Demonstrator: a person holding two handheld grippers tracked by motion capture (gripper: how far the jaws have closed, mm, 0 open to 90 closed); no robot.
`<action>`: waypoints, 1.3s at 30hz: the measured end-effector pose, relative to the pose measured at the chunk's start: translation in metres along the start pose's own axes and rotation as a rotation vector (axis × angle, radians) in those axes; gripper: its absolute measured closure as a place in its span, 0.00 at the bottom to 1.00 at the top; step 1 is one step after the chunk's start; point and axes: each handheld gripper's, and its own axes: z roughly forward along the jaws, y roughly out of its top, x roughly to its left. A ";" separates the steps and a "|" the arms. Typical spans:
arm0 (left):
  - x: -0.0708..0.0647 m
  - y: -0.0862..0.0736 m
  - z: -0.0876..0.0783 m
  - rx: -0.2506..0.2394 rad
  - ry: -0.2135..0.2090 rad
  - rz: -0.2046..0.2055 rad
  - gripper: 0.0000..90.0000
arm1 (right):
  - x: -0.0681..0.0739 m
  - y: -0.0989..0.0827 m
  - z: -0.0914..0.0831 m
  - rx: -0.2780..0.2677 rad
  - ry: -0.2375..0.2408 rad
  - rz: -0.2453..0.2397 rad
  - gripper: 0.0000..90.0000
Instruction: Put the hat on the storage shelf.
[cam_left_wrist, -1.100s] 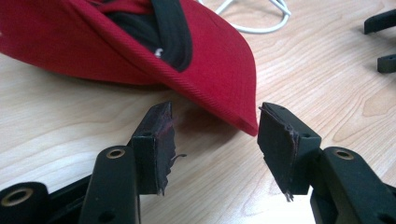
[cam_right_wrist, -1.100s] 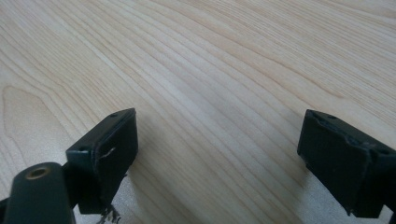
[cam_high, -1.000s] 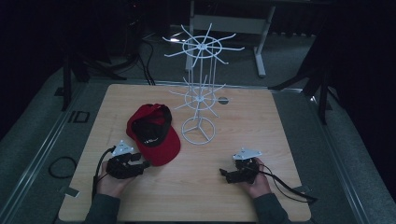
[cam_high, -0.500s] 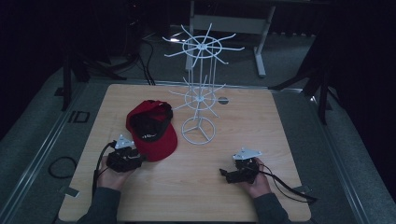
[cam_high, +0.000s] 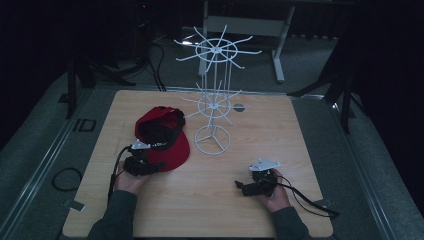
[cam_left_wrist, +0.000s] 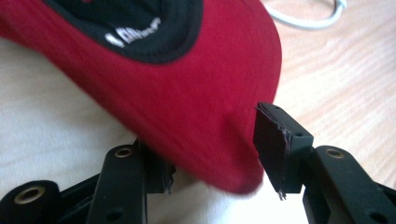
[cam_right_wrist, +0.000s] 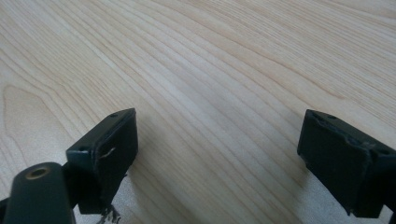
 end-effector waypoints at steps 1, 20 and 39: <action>0.001 0.002 0.001 -0.001 -0.005 -0.010 0.56 | 0.000 0.000 0.000 0.000 0.000 0.000 0.13; 0.004 0.018 -0.014 -0.016 0.155 0.110 0.82 | 0.000 0.000 0.000 -0.001 0.000 -0.001 0.13; 0.002 0.005 -0.036 -0.149 0.270 0.197 0.96 | 0.000 0.000 0.000 0.000 0.001 0.000 0.13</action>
